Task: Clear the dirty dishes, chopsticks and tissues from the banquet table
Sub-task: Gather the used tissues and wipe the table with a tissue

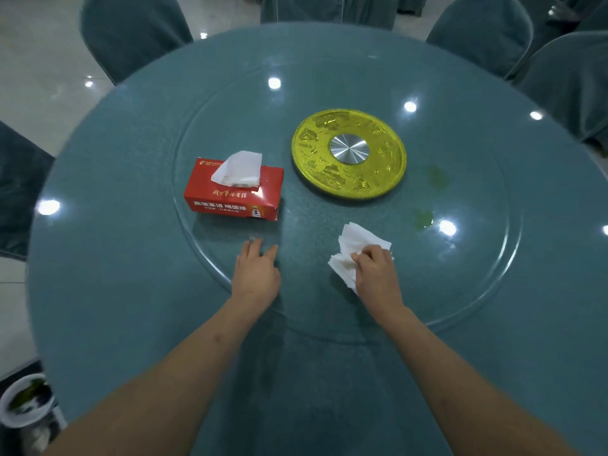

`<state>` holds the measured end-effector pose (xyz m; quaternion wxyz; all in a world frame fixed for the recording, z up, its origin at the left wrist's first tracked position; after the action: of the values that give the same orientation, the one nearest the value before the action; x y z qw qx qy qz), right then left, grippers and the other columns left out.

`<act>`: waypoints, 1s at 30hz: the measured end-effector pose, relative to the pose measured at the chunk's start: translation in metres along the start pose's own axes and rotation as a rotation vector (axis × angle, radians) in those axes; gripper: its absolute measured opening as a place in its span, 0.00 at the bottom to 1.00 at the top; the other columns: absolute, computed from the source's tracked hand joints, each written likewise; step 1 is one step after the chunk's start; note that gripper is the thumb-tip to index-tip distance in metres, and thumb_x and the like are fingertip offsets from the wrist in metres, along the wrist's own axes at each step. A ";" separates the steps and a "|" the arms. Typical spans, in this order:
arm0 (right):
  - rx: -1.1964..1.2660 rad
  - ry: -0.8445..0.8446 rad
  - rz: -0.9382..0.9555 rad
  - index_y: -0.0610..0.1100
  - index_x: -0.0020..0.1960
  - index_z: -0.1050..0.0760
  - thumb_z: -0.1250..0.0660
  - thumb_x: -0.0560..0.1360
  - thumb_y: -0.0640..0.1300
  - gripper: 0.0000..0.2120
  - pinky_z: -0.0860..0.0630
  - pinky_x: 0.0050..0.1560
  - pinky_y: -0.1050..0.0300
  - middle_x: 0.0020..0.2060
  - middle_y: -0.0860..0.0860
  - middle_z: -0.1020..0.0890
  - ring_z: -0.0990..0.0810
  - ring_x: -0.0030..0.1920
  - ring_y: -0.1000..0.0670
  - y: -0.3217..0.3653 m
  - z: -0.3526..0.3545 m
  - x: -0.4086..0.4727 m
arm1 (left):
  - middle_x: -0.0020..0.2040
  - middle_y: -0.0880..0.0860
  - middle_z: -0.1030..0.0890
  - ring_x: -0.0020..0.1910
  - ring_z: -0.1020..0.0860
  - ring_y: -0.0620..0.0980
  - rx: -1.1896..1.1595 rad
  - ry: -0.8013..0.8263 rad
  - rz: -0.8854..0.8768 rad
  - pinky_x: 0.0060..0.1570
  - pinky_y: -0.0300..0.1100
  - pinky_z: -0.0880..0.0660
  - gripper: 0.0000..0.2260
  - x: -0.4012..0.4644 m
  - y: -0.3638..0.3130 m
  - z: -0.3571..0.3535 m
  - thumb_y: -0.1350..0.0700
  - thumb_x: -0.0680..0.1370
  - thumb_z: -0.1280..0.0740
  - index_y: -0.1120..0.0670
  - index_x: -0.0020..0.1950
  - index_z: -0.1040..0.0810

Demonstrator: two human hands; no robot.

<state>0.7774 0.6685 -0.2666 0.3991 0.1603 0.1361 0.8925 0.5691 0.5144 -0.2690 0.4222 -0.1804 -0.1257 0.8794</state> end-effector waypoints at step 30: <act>0.067 0.021 -0.192 0.44 0.42 0.27 0.36 0.77 0.51 0.11 0.31 0.46 0.47 0.45 0.46 0.23 0.25 0.48 0.43 0.011 -0.012 0.093 | 0.84 0.56 0.59 0.82 0.60 0.60 0.122 0.237 0.015 0.78 0.65 0.52 0.32 0.014 -0.026 -0.034 0.59 0.81 0.42 0.55 0.84 0.50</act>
<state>0.7063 0.7303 -0.2570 0.4757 0.1501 0.1848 0.8468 0.5937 0.5439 -0.2929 0.4379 -0.2579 -0.0199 0.8610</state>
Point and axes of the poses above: each hand's wrist, its own x-axis towards the middle knuckle, its own z-axis out of the back of the hand, y = z × x, the point moved 10 cm from there along x, towards the middle knuckle
